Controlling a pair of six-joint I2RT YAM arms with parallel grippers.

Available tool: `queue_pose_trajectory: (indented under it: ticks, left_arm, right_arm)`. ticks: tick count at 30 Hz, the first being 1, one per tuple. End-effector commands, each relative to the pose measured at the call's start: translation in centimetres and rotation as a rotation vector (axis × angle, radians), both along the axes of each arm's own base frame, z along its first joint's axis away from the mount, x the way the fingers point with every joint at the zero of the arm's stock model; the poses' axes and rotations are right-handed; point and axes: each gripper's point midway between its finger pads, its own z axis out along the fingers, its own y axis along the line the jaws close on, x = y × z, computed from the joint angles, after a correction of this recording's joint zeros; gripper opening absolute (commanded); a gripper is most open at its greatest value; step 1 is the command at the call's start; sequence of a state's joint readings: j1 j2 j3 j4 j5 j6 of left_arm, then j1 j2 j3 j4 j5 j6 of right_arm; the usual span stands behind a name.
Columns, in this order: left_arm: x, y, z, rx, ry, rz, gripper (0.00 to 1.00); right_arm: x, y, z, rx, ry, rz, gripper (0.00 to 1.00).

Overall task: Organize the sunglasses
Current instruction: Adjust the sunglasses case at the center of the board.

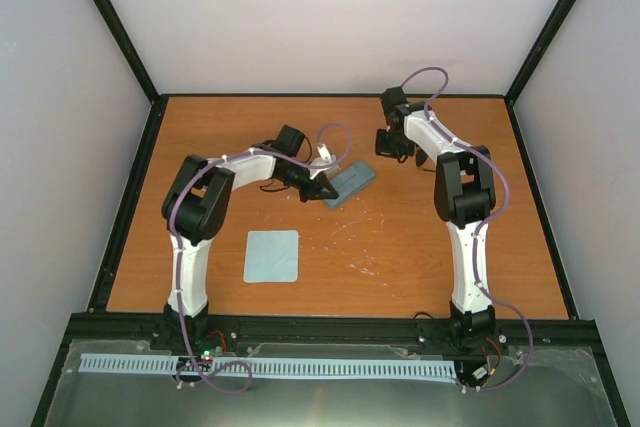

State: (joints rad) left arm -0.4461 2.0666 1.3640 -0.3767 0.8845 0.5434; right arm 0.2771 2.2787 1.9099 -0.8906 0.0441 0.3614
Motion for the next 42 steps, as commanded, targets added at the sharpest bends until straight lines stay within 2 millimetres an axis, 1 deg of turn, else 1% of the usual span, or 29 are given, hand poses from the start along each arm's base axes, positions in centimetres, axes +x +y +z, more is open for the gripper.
queue_pose_trajectory:
  ticks: [1, 2, 5, 9, 12, 14, 18, 20, 22, 27, 30, 32, 33, 35, 36, 38, 39, 40, 41, 42]
  left_arm:
    - [-2.1, 1.3, -3.1, 0.171, 0.152, -0.028, 0.0]
    - [-2.2, 1.6, -3.4, 0.191, 0.141, -0.027, 0.01]
    - [-2.2, 2.3, -3.7, 0.224, 0.078, -0.027, 0.0]
    - [-2.5, 2.6, -4.3, 0.247, 0.064, -0.026, 0.01]
    - [-2.6, 2.7, -4.6, 0.272, 0.039, -0.01, 0.01]
    - [-2.2, 3.0, -5.1, 0.3, 0.022, 0.016, 0.01]
    - [-0.3, 3.6, -5.4, 0.344, -0.078, 0.064, 0.01]
    - [0.7, 3.8, -5.5, 0.361, -0.12, 0.082, 0.01]
    - [1.7, 3.8, -5.3, 0.373, -0.165, 0.1, 0.01]
    - [4.4, 4.3, -4.7, 0.399, -0.273, 0.151, 0.01]
    - [6.0, 4.6, -4.0, 0.401, -0.335, 0.178, 0.08]
    - [7.1, 4.5, -3.4, 0.394, -0.373, 0.195, 0.14]
    - [7.6, 4.4, -2.9, 0.385, -0.393, 0.205, 0.17]
    - [8.6, 4.1, -1.5, 0.36, -0.423, 0.233, 0.25]
    - [9.1, 3.9, -0.6, 0.342, -0.434, 0.25, 0.31]
    - [9.8, 3.6, 1.4, 0.297, -0.445, 0.282, 0.48]
    - [10.1, 3.7, 2.4, 0.275, -0.448, 0.3, 0.55]
    - [10.5, 3.8, 3.8, 0.249, -0.458, 0.326, 0.58]
    - [10.7, 3.9, 4.8, 0.229, -0.464, 0.345, 0.61]
    - [10.8, 4.1, 5.7, 0.211, -0.467, 0.364, 0.63]
  right_arm:
    - [-0.1, 1.4, 1.4, 0.076, -0.03, 0.047, 0.03]
    - [-0.1, 1.6, 1.3, 0.086, -0.029, 0.051, 0.03]
    - [-0.1, 1.9, 1.3, 0.104, -0.032, 0.054, 0.03]
    - [-0.5, 2.5, 1.0, 0.121, -0.026, 0.069, 0.03]
    - [-1.2, 3.6, 0.9, 0.141, -0.013, 0.09, 0.03]
    - [-2.0, 4.3, 0.7, 0.15, 0.006, 0.105, 0.03]
    - [-4.3, 5.6, 0.2, 0.169, 0.058, 0.132, 0.03]
    - [-5.7, 5.9, -0.1, 0.177, 0.09, 0.139, 0.03]
    - [-7.7, 6.2, -0.7, 0.184, 0.135, 0.148, 0.03]
    - [-11.5, 6.8, -0.9, 0.21, 0.198, 0.172, 0.03]
    - [-13.2, 7.2, -0.9, 0.228, 0.225, 0.19, 0.03]
    - [-14.0, 7.2, -0.4, 0.222, 0.224, 0.203, 0.03]
    - [-14.2, 7.1, -0.1, 0.207, 0.217, 0.205, 0.03]
    - [-14.2, 5.9, 0.8, 0.138, 0.184, 0.206, 0.03]
    - [-13.9, 5.1, 1.5, 0.094, 0.153, 0.209, 0.05]
    - [-13.1, 3.6, 3.5, 0.011, 0.064, 0.229, 0.19]
    - [-12.7, 3.3, 4.6, -0.013, 0.013, 0.255, 0.32]
    - [-12.2, 3.1, 5.6, -0.034, -0.037, 0.279, 0.47]
    - [-11.9, 2.9, 6.6, -0.05, -0.077, 0.296, 0.6]
    - [-11.6, 3.1, 7.5, -0.049, -0.108, 0.32, 0.76]
